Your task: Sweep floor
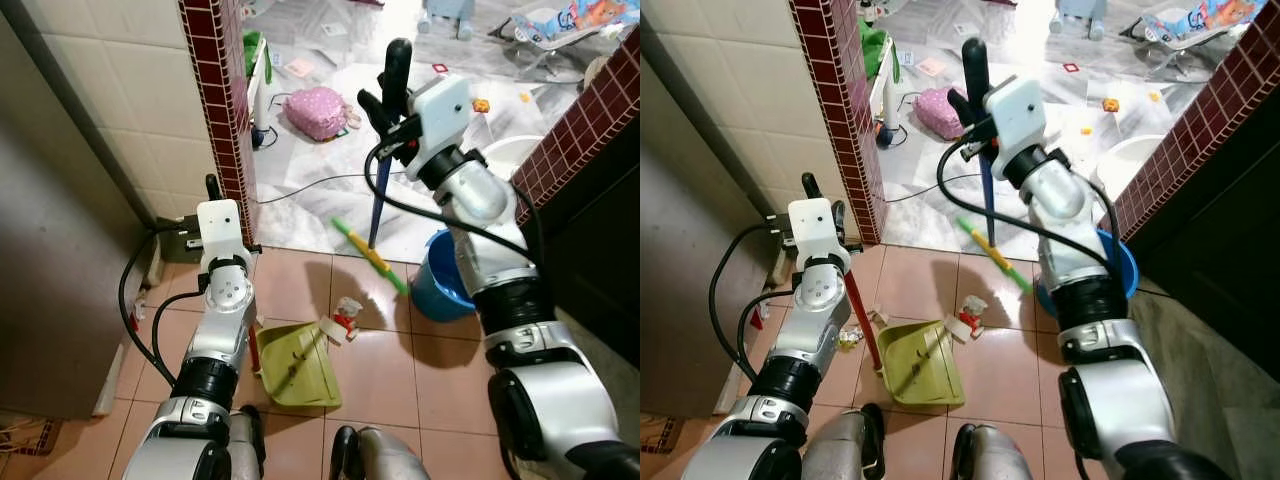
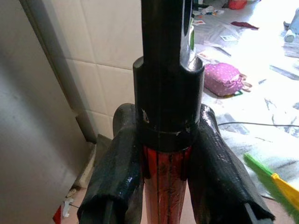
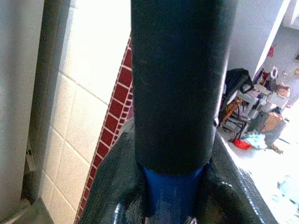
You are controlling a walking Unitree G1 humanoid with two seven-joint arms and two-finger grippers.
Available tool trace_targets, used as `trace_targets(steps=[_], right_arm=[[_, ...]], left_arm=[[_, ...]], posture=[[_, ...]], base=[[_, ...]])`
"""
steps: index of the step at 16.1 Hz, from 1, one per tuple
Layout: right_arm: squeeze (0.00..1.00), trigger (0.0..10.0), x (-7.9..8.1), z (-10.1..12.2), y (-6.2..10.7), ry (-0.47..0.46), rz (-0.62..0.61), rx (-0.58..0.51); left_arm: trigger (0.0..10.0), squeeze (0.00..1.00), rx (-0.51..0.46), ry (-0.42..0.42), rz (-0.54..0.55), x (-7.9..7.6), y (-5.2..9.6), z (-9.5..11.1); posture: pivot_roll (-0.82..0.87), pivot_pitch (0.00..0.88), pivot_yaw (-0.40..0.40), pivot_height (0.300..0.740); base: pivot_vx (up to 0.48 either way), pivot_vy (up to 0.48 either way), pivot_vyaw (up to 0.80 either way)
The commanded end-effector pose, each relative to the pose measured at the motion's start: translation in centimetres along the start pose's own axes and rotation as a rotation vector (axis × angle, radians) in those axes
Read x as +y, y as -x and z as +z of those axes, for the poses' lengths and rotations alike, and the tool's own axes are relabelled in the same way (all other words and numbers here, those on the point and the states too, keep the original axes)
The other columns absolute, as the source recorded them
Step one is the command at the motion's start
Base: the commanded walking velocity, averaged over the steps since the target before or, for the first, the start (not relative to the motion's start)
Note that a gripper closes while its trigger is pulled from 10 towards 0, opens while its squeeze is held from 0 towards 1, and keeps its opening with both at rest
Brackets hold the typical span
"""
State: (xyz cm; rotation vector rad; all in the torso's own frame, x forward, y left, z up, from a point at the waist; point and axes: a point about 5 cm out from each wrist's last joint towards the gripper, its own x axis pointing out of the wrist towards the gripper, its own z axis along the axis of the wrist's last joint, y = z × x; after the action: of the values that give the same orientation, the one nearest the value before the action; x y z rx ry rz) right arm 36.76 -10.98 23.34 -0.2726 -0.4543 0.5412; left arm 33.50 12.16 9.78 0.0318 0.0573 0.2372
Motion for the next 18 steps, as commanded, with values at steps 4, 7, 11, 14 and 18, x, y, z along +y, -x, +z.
trace_targets(steps=[4, 7, 11, 14, 18], right_arm=[[0.00, 10.0, 3.5, -3.8, 1.2, -0.098, -0.003, 0.090], [0.00, 10.0, 6.4, -5.6, 1.6, -0.162, 0.041, 0.153], [0.00, 10.0, 7.4, -4.5, 1.3, -0.268, 0.151, 0.141], [0.00, 10.0, 6.8, -1.7, 0.7, -0.371, 0.295, 0.082], [0.00, 10.0, 3.9, 1.7, -1.1, -0.382, 0.225, -0.026]], left_arm=[[10.0, 0.00, 0.072, -0.048, 0.001, 0.3, 0.4, -1.6], [10.0, 0.00, 0.077, -0.045, -0.004, 0.2, 0.4, -1.7], [10.0, 0.00, 0.092, -0.028, 0.002, 0.1, 0.3, -1.8], [10.0, 0.00, 0.101, -0.022, -0.014, -0.1, 0.3, -1.9], [10.0, 0.00, 0.086, 0.045, -0.124, -1.1, 0.3, -1.2]], posture=[[-0.02, 0.155, -0.050, 0.740], [-0.02, 0.160, -0.046, 0.740], [-0.03, 0.161, -0.055, 0.740], [-0.05, 0.160, -0.056, 0.740], [-0.05, 0.154, -0.053, 0.740]], base=[[0.000, 0.000, 0.00], [0.000, 0.000, 0.00], [0.000, 0.000, 0.00], [0.000, 0.000, 0.00], [0.000, 0.000, 0.00]])
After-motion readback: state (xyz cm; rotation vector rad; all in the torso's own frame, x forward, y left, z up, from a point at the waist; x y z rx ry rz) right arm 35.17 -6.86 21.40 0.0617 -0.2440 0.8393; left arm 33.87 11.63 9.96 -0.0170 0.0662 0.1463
